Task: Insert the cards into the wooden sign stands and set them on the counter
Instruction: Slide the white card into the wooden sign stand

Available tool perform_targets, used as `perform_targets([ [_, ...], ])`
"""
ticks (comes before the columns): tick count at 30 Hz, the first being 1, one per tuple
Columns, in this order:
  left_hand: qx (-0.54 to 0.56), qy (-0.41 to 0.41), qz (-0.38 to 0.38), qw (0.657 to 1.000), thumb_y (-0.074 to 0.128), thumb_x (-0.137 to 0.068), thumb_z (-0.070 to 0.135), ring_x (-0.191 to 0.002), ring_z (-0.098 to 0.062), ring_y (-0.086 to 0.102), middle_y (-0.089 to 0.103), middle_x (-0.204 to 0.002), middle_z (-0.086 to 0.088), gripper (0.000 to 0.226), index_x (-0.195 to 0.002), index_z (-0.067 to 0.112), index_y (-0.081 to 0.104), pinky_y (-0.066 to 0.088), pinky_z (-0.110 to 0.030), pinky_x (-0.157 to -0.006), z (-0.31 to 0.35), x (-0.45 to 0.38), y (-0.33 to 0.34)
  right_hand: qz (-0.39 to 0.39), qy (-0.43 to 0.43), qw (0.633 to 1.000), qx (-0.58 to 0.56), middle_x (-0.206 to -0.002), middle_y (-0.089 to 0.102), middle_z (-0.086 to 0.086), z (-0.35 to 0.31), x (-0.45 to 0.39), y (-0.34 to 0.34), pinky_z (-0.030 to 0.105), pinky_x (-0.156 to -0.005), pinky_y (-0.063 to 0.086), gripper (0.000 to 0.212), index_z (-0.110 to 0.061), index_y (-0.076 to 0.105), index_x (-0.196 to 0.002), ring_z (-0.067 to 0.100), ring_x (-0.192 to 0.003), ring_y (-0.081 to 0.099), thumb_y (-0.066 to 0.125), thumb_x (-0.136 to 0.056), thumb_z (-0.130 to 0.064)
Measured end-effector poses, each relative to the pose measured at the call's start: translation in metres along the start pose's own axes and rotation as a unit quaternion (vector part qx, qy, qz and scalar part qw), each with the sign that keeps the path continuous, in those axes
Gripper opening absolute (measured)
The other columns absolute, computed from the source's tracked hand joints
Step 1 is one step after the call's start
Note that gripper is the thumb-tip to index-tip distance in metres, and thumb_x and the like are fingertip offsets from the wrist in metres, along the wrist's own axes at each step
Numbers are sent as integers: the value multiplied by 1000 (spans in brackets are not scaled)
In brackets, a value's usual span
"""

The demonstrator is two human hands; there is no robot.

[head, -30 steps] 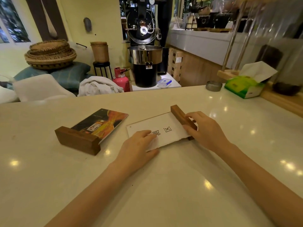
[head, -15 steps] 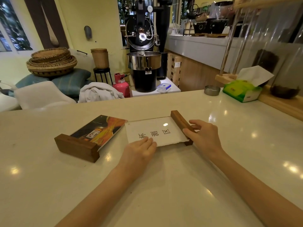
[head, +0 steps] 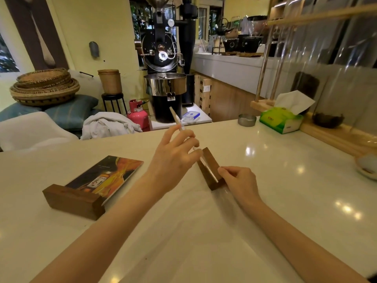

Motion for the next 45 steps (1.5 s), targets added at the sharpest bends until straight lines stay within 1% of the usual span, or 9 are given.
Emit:
perform_targets([
  [7,7,116,-48,992,79,-64,15,-96,-20,66,74,-83,-1,14,-76,20,73,39,-40,-105,29,-43,2,1,-49,975,216,-95,68,5,-8,-9,-6,29,-75,29,23,-20,72,-95,14,-86,34,54,-88,-32],
  [18,21,180,-100,978,90,-45,23,-87,-17,69,74,-74,2,27,-66,24,73,48,-44,-95,50,-69,16,-28,-43,974,222,-87,70,8,-3,-12,-7,40,-83,39,26,-20,74,-87,26,-95,48,51,-88,-31],
  [21,8,171,-100,980,90,-45,26,-104,-19,65,75,-93,2,36,-77,27,73,44,-46,-99,48,-63,17,-46,-45,977,203,-87,72,7,0,-14,-4,41,-84,46,25,-20,74,-87,26,-93,53,52,-87,-31],
  [24,-5,146,-67,987,86,-54,26,-124,-23,53,64,-125,-3,57,-107,26,65,32,-45,-107,41,-52,9,-47,-54,984,162,-88,72,5,-7,-14,-9,36,-81,50,22,-15,70,-95,21,-84,60,54,-86,-26],
  [31,136,-68,-67,986,59,-78,36,-119,-24,55,60,-129,-7,41,-117,21,57,42,-36,-100,-22,1,4,30,-163,981,100,-70,62,-7,-72,-7,-55,23,-63,55,16,-12,67,-93,12,-65,62,52,-88,-14],
  [36,273,-327,-132,895,60,-82,35,-104,-15,58,54,-131,-1,40,-120,22,56,49,-35,-94,-89,62,12,98,-338,933,-77,-69,61,-9,-157,33,-81,12,-53,50,15,-11,62,-92,6,-60,62,49,-89,-17],
  [38,262,-398,-181,860,59,-83,35,-91,-8,55,52,-130,0,40,-121,22,54,44,-30,-93,-113,96,17,64,-408,907,-81,-70,59,-11,-187,52,-64,11,-55,50,14,-14,60,-94,1,-62,61,47,-89,-18],
  [40,254,-452,-207,830,57,-85,36,-96,-14,54,56,-125,-2,40,-120,18,54,45,-34,-94,-133,128,17,5,-433,899,-60,-66,60,-8,-201,61,-27,14,-55,51,16,-15,63,-94,6,-63,62,48,-88,-20],
  [45,203,-540,-268,771,51,-90,30,-109,-27,53,59,-123,-12,32,-116,15,60,38,-32,-88,-175,196,16,-222,-295,929,-8,-70,64,3,-173,51,104,23,-57,52,15,-14,64,-95,16,-63,62,50,-90,-15],
])
Point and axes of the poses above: each hand's wrist, its own x-axis away from the middle knuckle, its own y-axis out of the palm, z = x × y, the point moved 9 cm from there along -x, towards the middle knuckle
